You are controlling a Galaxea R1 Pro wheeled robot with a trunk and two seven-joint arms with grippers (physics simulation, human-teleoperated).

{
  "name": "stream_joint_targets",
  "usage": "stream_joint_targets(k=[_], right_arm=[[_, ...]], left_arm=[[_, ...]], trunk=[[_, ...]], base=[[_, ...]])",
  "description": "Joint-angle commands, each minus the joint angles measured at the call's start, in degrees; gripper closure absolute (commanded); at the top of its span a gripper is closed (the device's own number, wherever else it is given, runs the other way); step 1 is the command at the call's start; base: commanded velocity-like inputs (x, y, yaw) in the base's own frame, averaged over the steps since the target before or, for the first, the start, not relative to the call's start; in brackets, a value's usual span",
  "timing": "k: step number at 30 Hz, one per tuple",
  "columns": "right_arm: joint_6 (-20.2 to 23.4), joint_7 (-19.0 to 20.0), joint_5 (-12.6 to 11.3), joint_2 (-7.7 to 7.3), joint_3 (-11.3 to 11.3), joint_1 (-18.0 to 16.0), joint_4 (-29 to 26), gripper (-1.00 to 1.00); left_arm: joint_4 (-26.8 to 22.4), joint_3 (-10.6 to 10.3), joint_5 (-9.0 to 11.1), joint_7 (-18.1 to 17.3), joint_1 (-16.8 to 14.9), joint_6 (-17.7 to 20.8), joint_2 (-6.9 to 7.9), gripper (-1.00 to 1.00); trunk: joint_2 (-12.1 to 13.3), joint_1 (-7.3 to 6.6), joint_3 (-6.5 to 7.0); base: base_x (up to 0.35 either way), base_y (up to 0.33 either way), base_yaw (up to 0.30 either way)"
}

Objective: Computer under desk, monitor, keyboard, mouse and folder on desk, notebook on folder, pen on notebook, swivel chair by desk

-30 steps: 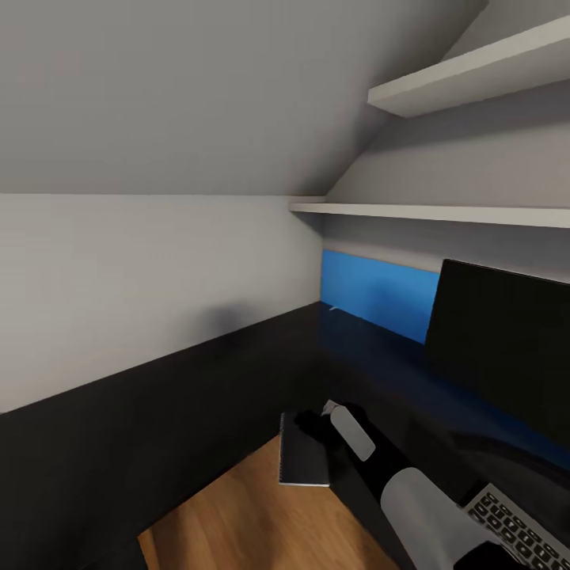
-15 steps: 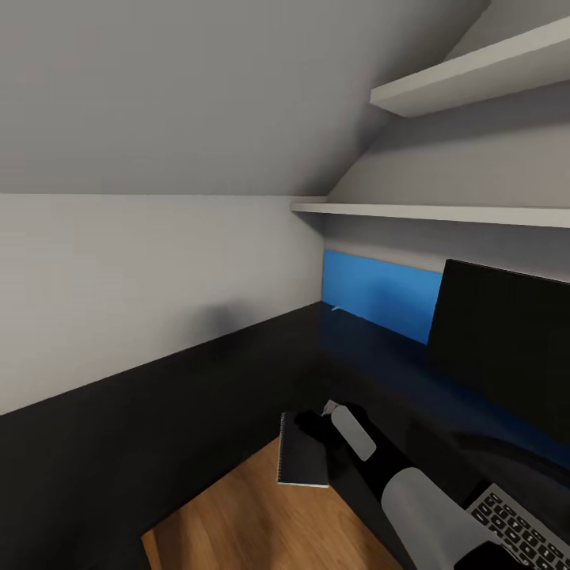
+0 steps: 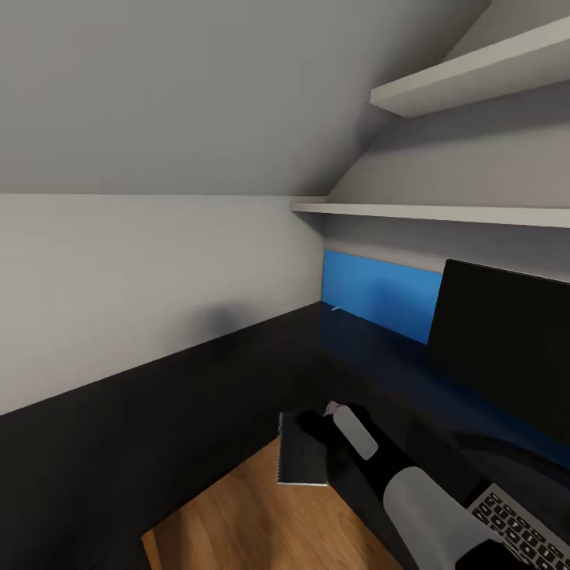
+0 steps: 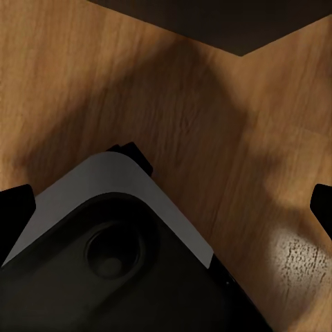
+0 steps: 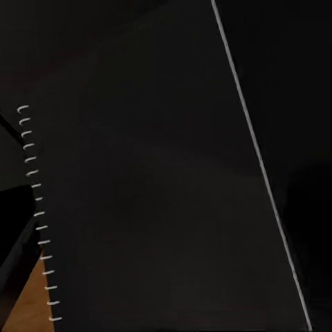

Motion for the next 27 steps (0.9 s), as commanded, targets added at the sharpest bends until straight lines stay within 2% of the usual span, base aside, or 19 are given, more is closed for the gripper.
stream_joint_targets(k=[1, 2, 3, 4, 5, 8, 9, 10, 16, 27], right_arm=[[-0.1, -0.5, -0.6, -0.31, 0.1, -0.1, 1.8, -1.00], [-0.2, -0.5, -0.6, -0.82, -0.1, -0.2, 1.8, -1.00], [-0.3, -0.5, -0.7, -2.51, -0.6, -0.3, 1.6, -1.00], [-0.3, -0.5, -0.7, -3.52, -1.0, -0.4, 1.5, -1.00], [-0.4, -0.5, -0.7, -5.41, -2.0, -0.5, 1.0, -1.00], [-0.5, -0.4, -0.7, -7.38, -3.2, -0.5, -1.4, -1.00], [-0.5, -0.4, -0.6, -8.21, -3.7, -0.3, -4.3, -1.00], [-0.4, -0.5, -0.2, -9.00, -3.9, 0.2, -10.2, -1.00], [0.1, -0.7, 0.3, -10.31, -3.7, 3.3, -21.1, -1.00], [0.6, -0.6, 0.4, -10.61, -3.3, 4.2, -24.2, -1.00]], left_arm=[[-0.2, -0.3, 0.4, 0.5, 0.0, 0.0, 0.07, -1.00], [-0.2, -0.3, 0.4, 0.5, 0.0, 0.0, 0.05, -1.00], [-0.2, -0.4, 0.4, 0.5, 0.0, 0.0, 0.03, -1.00], [-0.2, -0.4, 0.4, 0.5, 0.0, 0.0, 0.03, -1.00], [-0.2, -0.4, 0.4, 0.5, 0.0, 0.0, 0.02, -1.00], [-0.2, -0.4, 0.4, 0.5, 0.0, 0.0, 0.01, -1.00], [-0.2, -0.4, 0.3, 0.5, 0.0, -0.1, 0.01, -1.00], [-0.2, -0.5, 0.3, 0.5, 0.0, -0.1, 0.00, -1.00], [-0.2, -0.5, 0.3, 0.5, 0.0, -0.1, 0.00, -1.00], [-0.2, -0.5, 0.3, 0.5, 0.0, -0.1, 0.00, -1.00]], trunk=[[0.0, 0.01, -0.06], [0.0, 0.01, -0.06], [0.0, 0.01, -0.06], [0.0, 0.01, -0.06], [0.0, 0.01, -0.06], [0.0, 0.01, -0.06], [0.0, 0.01, -0.06], [0.0, 0.01, -0.06], [0.0, 0.01, -0.06], [0.0, 0.01, -0.06]], base=[[0.000, 0.000, 0.000], [0.000, 0.000, 0.000], [0.000, 0.000, 0.000], [0.000, 0.000, 0.000], [0.000, 0.000, 0.000], [0.000, 0.000, 0.000], [0.000, 0.000, 0.000], [0.000, 0.000, 0.000], [0.000, 0.000, 0.000], [0.000, 0.000, 0.000]])
